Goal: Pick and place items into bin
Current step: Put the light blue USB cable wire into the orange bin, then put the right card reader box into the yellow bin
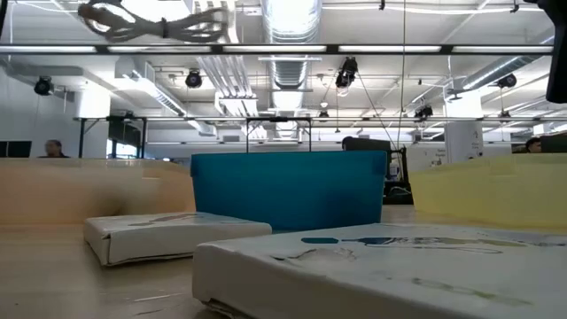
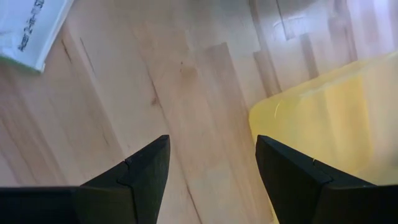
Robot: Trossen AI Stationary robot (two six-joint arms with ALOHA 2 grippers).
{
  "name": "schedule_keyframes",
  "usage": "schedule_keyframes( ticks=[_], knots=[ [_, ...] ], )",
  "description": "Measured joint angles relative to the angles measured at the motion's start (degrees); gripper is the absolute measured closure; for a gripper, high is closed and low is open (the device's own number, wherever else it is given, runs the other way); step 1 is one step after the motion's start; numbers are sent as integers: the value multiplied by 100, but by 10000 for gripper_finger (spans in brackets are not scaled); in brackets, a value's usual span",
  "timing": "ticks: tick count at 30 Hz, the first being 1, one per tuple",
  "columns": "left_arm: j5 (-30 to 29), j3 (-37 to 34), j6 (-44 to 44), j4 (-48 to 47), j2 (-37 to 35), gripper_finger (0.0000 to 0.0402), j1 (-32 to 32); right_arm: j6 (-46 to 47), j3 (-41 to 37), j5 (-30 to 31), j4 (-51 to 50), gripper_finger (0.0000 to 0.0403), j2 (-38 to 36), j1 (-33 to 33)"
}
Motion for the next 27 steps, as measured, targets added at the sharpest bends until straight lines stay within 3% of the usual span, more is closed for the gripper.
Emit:
schedule_keyframes(
  ticks=[2, 6, 9, 11, 14, 17, 22, 24, 27],
  knots=[
    [-365, -241, -735, -882, -442, 401, 111, 88, 0, 11, -5, 179, 0, -21],
    [-558, -1917, -968, -318, -1647, 401, 897, 150, 0, 2, 12, 179, 0, -74],
    [-316, -3176, -1344, -187, -2233, 401, 1560, 171, 0, -33, 7, 179, 0, -108],
    [39, -3818, -1274, 301, -2538, 400, 1893, 187, 2, -118, 8, 179, 0, -115],
    [257, -4474, -504, 1671, -3004, 380, 2161, 191, 2, -248, 10, 179, 0, -113],
    [123, -4725, -21, 2619, -3247, 345, 2213, 51, 2, -381, 28, 179, 0, -111],
    [-206, -4548, 413, 2511, -3391, 275, 2245, -776, -33, -1018, 320, 179, 0, -131],
    [-202, -4375, 1455, 3457, -3424, 260, 2028, -1233, -132, -1290, 861, 179, 0, -134],
    [299, -4228, 3025, 5402, -3177, 266, 1561, -1680, -344, -1392, 1812, 179, 0, -132]
  ],
)
